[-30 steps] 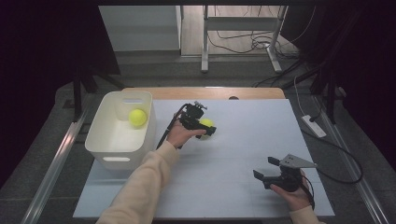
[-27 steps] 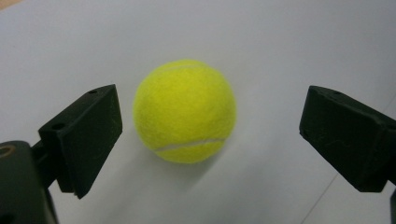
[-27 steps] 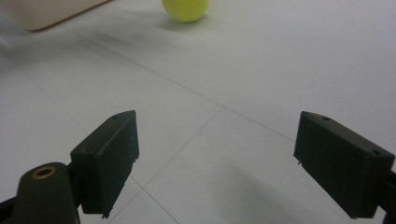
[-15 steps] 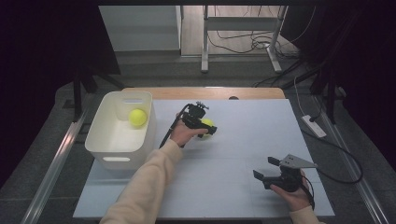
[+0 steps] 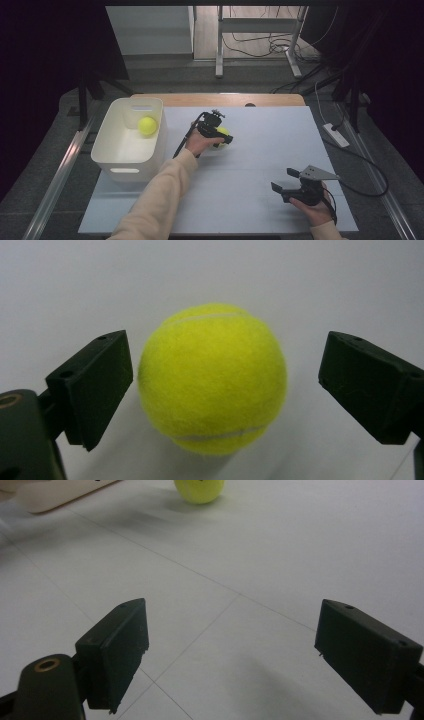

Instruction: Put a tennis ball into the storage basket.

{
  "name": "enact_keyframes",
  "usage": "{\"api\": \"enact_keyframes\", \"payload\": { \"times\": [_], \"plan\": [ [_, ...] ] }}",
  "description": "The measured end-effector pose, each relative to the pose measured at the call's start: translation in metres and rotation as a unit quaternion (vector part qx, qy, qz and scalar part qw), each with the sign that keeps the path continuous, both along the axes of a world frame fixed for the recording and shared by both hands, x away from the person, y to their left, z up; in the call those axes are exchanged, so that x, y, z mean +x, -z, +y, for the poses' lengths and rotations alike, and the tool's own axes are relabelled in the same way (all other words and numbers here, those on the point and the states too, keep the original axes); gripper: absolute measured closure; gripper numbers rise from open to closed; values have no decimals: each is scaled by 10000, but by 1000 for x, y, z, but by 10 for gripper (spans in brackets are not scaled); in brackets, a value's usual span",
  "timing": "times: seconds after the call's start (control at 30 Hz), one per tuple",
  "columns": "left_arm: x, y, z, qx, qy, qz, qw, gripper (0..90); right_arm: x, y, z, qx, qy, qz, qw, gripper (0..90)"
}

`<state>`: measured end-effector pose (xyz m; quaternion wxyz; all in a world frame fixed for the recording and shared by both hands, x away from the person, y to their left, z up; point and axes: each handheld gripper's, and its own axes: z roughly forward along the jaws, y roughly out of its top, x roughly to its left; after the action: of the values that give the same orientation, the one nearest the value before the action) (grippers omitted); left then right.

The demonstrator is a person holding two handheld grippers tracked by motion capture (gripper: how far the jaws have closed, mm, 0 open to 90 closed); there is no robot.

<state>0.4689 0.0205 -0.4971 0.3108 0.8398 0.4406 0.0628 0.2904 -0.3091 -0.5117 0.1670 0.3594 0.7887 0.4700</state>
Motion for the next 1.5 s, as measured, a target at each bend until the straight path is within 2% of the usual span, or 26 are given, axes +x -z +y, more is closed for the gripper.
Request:
{"api": "enact_keyframes", "payload": {
  "times": [0.17,0.33,0.6,0.7,0.87,1.33,1.5],
  "plan": [
    [3,7,-1,36,-20,79,10000,137,0,0,0,14,5,2,10000,141],
    [3,7,-1,66,-133,74,9999,252,0,0,-1,10,16,-3,10000,141],
    [2,6,-1,153,-44,15,9999,267,0,0,-1,13,22,-12,10000,141],
    [1,5,-2,257,-63,-69,9996,270,0,0,-1,24,31,-10,10000,141],
    [-1,-1,1,184,-32,-114,9998,270,0,-1,-1,24,35,-10,10000,141],
    [-22,-30,9,-176,109,-437,9988,270,0,0,0,3,26,-26,10000,142],
    [-26,-37,14,-204,125,-545,9982,270,0,0,0,5,22,-29,10000,142]
  ]
}}
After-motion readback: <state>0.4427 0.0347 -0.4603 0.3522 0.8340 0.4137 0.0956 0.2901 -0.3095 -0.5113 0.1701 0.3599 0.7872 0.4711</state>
